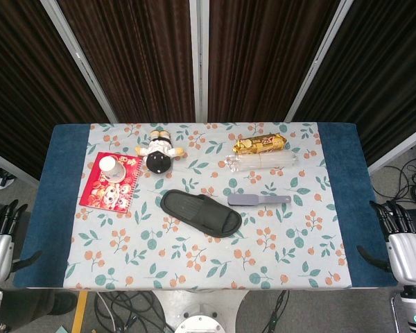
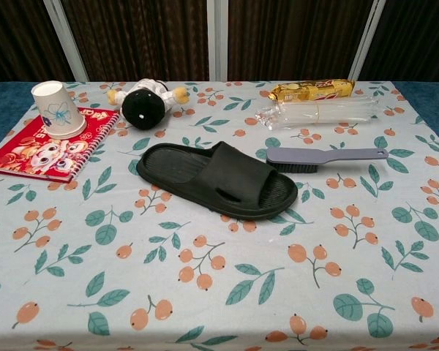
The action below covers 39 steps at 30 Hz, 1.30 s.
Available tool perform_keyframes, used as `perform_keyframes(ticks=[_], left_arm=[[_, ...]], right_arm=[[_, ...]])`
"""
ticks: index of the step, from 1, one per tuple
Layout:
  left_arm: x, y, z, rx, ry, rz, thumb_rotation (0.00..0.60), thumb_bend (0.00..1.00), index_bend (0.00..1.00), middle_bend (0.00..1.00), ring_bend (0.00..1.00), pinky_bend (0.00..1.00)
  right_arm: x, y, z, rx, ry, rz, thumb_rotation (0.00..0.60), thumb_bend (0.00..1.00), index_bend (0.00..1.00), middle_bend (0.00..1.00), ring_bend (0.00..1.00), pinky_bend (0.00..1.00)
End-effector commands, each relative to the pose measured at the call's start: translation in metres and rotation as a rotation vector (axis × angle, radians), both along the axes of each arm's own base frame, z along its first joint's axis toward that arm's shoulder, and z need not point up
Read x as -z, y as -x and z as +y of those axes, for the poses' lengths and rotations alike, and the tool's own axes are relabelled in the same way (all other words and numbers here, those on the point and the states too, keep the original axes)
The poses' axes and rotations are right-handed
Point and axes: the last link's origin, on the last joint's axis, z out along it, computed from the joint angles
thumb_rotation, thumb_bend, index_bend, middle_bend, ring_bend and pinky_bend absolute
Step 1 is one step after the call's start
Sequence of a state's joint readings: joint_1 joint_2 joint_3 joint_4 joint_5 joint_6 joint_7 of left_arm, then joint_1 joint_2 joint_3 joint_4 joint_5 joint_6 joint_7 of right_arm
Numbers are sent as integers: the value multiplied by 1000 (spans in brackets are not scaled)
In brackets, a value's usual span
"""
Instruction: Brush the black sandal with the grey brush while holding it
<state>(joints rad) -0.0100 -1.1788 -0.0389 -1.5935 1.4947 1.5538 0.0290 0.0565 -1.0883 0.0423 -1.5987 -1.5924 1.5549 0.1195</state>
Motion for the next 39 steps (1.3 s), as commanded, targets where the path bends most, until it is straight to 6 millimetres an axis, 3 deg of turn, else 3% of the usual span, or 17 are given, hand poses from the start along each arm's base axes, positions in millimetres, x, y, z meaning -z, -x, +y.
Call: perform_keyframes(ticks=[1,9,14,20,26,32,39], left_arm=[[2,0,3,-11,15,2,600,164,112,121,56,122],[6,3,3,-21,30,3,600,165,112,121,56,122],[10,5,3,-27,42,-5,600,165,112,121,56,122],[12,8,-1,-39,45,-20,600,165,112,121,57,122],[13,11,1,-54,55,-25,600,165,112,121,56,122],[14,13,4,-61,63,-27,600,165,112,121,56,122],[15,15,6,-64,64,-33,600,165,112,121,56,122]], right_arm=[[1,-1,-2,1,-8,6,600,89,0,132,0,49],[7,-4,-12,-3,-54,25,600,89,0,133,0,50],[17,-19,-55,-31,-126,77,600,56,0,185,53,89],[63,-40,-128,-29,-301,164,600,12,87,251,107,139],[119,-49,-179,22,-435,211,600,10,96,235,107,139],[152,-57,-199,33,-500,244,600,9,137,267,109,139],[170,-71,-215,37,-549,258,600,9,329,365,203,200]])
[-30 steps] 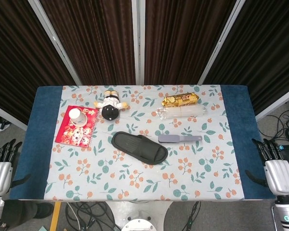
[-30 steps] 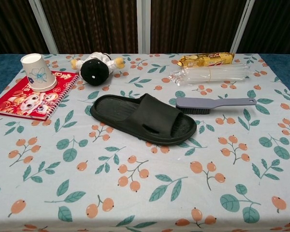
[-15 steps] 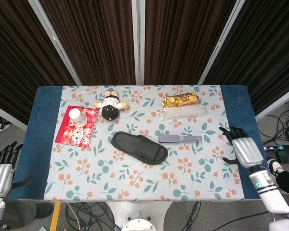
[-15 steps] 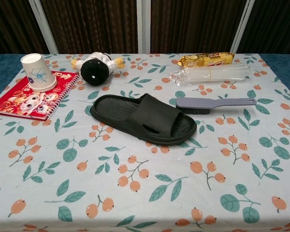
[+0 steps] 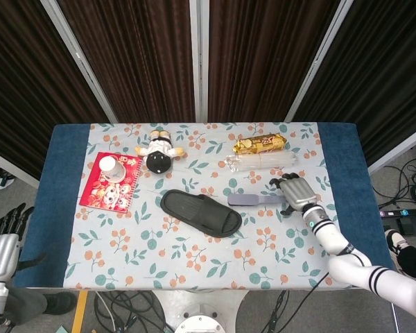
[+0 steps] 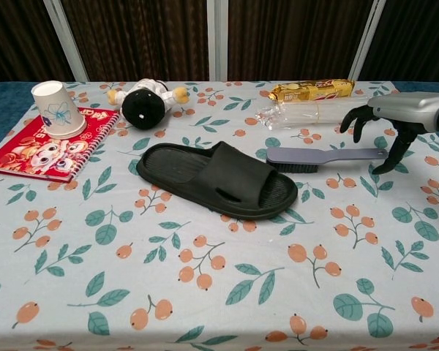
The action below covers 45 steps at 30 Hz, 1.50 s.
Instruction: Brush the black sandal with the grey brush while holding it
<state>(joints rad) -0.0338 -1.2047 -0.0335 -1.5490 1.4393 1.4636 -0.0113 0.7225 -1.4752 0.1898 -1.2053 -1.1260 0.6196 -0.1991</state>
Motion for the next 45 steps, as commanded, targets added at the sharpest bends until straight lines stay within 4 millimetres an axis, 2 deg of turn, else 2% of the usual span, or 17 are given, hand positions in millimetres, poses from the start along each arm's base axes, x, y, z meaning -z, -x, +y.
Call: perform_keyframes(ticks=[1,6,17,34,45], left_arm=[[0,1,0,0,0,-2,600,165,112,121,56,122],[2,2,-1,-5,0,-7,600,165,112,121,56,122],[0,5,-2,-10,-17,-7,600,165,112,121,56,122],[-1,7,-6,-18,-31,-12,600,166,112,121,56,122],[-1,9,-6,-25,-42,-18,600,166,112,121,57,122]], right_arm=[[6,-4,-5,6,-20,11,600,9,358,382,219,211],[9,-4,-8,25,-38,31,600,10,403,417,252,255],[20,-8,-9,86,-91,-14,600,27,454,487,387,478],[28,-9,-11,210,-161,-125,600,34,561,611,585,749],[32,-14,-15,234,-173,-182,600,35,704,713,757,917]])
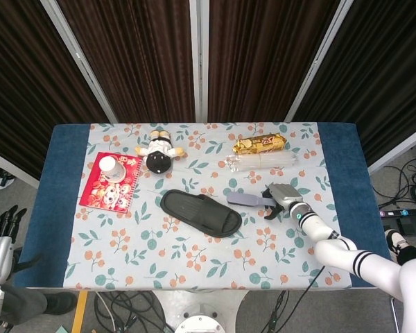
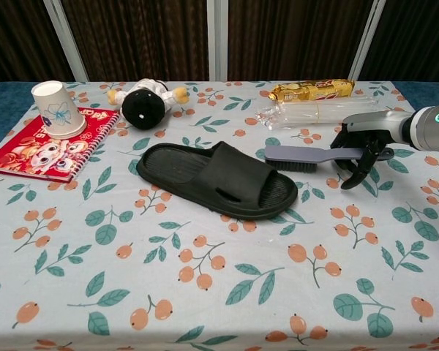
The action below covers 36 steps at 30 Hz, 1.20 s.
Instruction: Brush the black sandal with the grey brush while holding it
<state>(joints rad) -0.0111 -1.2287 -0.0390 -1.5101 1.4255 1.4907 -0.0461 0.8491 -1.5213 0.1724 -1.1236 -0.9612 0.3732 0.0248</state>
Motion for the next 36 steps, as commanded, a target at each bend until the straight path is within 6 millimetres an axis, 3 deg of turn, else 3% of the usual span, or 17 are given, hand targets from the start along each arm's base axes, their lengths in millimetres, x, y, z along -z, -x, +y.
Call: perform_keyframes(ticks=[1,4,6,13,19,22,25,30,36], left_arm=[[0,0,0,0,-3,-1,600,166,112,121,57,122],[0,0,1,0,-7,-3,600,166,112,121,57,122],[0,1,0,-4,-10,-7,600,164,112,121,57,122],[0,3,-1,-9,-14,-10,600,161,112,121,56,122],[0,1,4,14,1,-8,600,161,112,121,56,122],[-1,-5,11,53,14,-4,600,160,112,121,57,122],[-4,-16,26,123,26,-20,600,158,112,121,56,122],[2,-50,64,299,140,-92,600,157,112,121,57,122],[27,-106,119,490,322,-161,600,159,112,121,57,122]], right_arm=[[2,-1,-1,-6,0,-2,600,35,720,727,771,930],[3,-4,-2,-17,9,-2,600,41,772,765,811,972],[5,-5,-2,-26,12,-2,600,101,827,785,837,993],[5,-10,-2,-87,40,23,600,590,993,887,953,1000],[8,-13,-2,-141,94,24,600,825,1000,959,1000,1000],[3,-15,-1,-155,113,-3,600,855,1000,993,1000,1000],[-15,-15,1,-231,169,-1,600,864,1000,1000,1000,1000],[-58,-12,11,-335,261,-1,600,862,1000,1000,1000,1000],[-105,-19,26,-393,328,-23,600,861,1000,1000,1000,1000]])
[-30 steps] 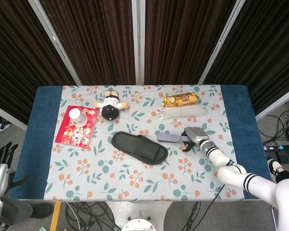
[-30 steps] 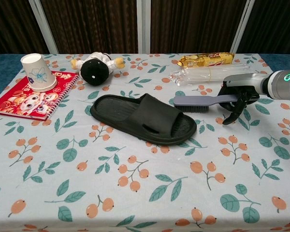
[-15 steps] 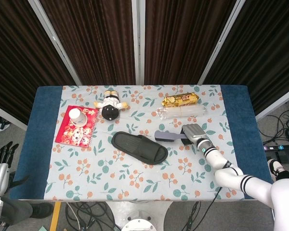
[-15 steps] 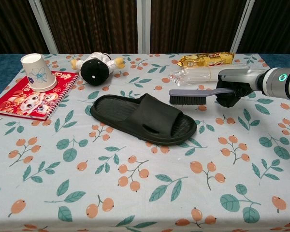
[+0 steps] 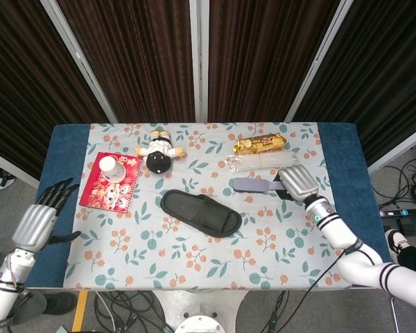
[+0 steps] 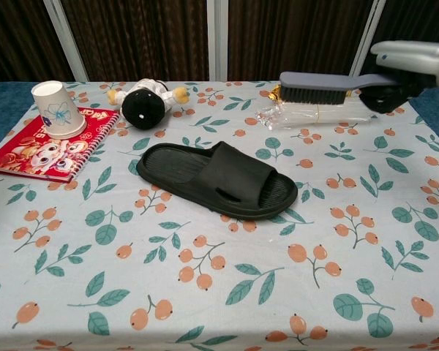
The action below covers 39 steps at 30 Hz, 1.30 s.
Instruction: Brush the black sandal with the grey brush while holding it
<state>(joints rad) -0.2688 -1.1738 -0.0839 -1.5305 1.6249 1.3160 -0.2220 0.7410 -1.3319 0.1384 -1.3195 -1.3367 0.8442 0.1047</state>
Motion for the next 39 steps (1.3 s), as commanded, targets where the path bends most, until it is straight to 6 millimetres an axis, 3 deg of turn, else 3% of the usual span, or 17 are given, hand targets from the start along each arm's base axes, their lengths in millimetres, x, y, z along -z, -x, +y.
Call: perform_keyframes(ticks=[1,8,17,24,32,39], left_arm=[[22,-46,41,143,160,-54,600,158,112,121,57,122],[81,-107,96,276,371,64,600,159,112,121,56,122],[147,-149,125,300,480,150,600,159,110,111,56,122],[178,-165,136,279,536,199,600,159,109,111,57,121],[210,-162,141,223,569,251,600,159,111,118,56,122],[222,-159,148,176,572,272,600,168,174,198,70,156]], right_arm=[[-25,-2,15,-32,23,-21,600,864,1000,1000,1000,1000],[-31,-10,23,-47,15,-14,600,855,1000,1000,1000,1000],[-22,-13,24,-43,3,4,600,852,1000,1000,1000,1000],[-14,-13,22,-33,-8,15,600,850,1000,1000,1000,1000],[0,-11,22,-27,-41,20,600,849,1000,1000,1000,1000],[8,-11,24,-39,-55,29,600,849,1000,1000,1000,1000]])
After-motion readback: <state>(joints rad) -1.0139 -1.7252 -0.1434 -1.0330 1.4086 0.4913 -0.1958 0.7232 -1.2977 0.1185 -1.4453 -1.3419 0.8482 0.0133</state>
